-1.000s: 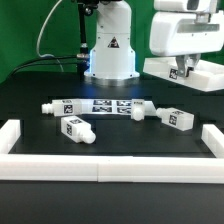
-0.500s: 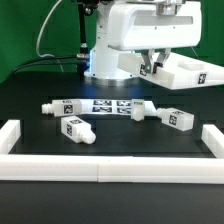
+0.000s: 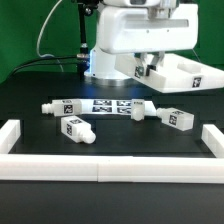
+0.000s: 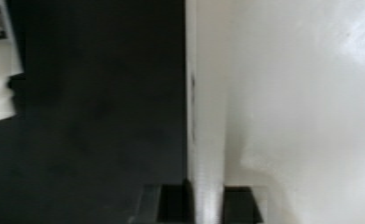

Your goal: Assemble one leg

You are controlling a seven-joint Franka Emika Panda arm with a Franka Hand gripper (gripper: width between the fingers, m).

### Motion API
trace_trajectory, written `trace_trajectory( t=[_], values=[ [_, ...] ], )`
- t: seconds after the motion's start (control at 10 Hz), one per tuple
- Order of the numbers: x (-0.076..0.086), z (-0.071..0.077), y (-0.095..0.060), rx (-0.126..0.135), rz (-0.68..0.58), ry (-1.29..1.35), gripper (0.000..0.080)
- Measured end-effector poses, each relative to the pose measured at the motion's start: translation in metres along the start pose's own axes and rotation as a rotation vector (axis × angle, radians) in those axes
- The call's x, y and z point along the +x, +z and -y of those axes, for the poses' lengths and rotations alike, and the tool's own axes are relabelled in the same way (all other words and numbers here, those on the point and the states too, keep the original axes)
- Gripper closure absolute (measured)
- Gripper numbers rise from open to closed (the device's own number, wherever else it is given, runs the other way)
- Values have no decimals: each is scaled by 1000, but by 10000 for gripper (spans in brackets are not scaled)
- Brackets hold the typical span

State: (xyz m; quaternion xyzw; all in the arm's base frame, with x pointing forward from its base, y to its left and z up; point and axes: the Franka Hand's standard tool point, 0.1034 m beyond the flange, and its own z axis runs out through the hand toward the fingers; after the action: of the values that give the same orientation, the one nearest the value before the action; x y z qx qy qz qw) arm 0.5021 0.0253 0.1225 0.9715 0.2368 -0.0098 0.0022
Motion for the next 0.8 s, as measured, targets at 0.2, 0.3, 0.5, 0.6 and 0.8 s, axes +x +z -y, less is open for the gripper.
trace_trajectory(
  t=[0.2, 0.3, 0.5, 0.6, 0.8],
  values=[
    [9, -17, 0, 12, -2, 173, 745],
    [6, -29, 8, 46, 32, 235, 745],
    [5, -32, 13, 58, 45, 251, 745],
    [4, -32, 14, 58, 47, 251, 745],
    [3, -34, 17, 60, 54, 265, 745]
  ],
)
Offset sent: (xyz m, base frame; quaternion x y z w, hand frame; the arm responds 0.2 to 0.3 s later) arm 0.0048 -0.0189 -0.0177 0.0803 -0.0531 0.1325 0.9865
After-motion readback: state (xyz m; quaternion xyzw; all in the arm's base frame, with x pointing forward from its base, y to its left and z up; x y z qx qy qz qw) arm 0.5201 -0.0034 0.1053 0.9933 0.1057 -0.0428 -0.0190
